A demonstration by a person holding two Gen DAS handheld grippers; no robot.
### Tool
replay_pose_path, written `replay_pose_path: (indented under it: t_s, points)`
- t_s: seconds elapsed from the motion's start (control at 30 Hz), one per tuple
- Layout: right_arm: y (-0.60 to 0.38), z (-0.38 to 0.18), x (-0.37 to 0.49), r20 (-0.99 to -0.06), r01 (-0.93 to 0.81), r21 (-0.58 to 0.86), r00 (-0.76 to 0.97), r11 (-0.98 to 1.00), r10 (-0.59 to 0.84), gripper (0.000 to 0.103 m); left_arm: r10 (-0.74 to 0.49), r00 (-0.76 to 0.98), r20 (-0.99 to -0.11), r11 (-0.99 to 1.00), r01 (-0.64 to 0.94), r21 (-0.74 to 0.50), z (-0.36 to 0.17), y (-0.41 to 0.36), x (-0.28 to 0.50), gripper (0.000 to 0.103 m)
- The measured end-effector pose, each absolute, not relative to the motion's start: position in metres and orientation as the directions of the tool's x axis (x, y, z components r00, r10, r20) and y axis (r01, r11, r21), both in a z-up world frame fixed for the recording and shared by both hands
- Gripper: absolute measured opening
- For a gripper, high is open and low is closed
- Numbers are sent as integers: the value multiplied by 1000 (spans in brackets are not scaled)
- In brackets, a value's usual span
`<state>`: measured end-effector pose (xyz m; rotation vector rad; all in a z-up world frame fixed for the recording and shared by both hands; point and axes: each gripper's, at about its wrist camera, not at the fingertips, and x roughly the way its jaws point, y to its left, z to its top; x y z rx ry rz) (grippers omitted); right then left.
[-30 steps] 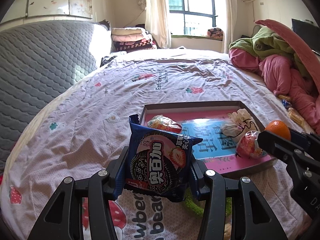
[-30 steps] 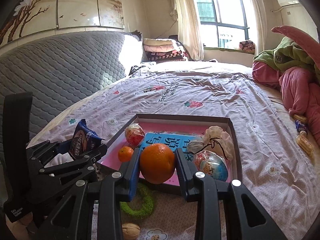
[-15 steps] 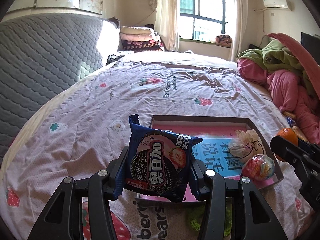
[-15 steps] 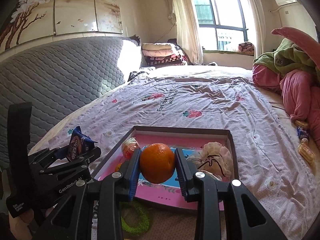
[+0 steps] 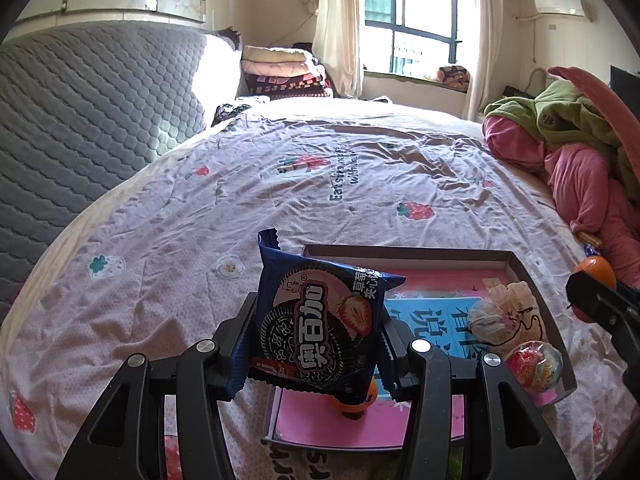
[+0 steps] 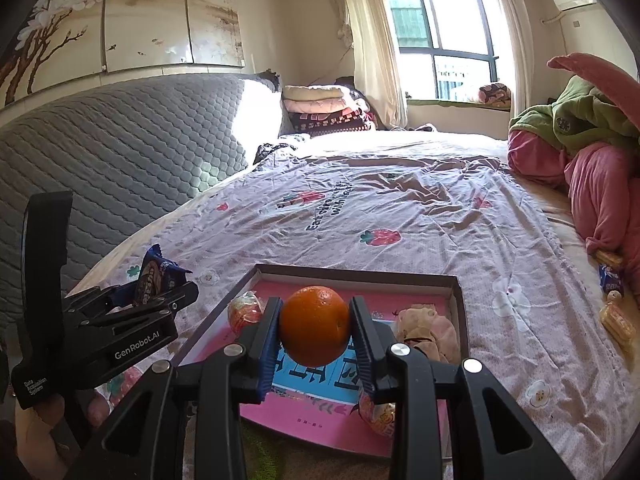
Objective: Organize objects
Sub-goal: 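Lift and carry the snack packet and the large orange over the box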
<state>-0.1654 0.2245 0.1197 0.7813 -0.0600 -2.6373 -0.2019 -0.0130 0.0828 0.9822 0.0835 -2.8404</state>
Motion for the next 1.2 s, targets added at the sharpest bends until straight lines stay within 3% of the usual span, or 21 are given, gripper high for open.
replay_pose_path:
  t_s: [0.4,1.2]
  points:
    - [221,127,-182,-492,358,169,-777,-918,-393,34,-113,-778,-619,-991,133,13,84,-11,-219,53]
    - [201,87,-182,-586,372,115,-724,-921,-365,34,-127,-693,-709,-991,114,67,35,-23,-203,53]
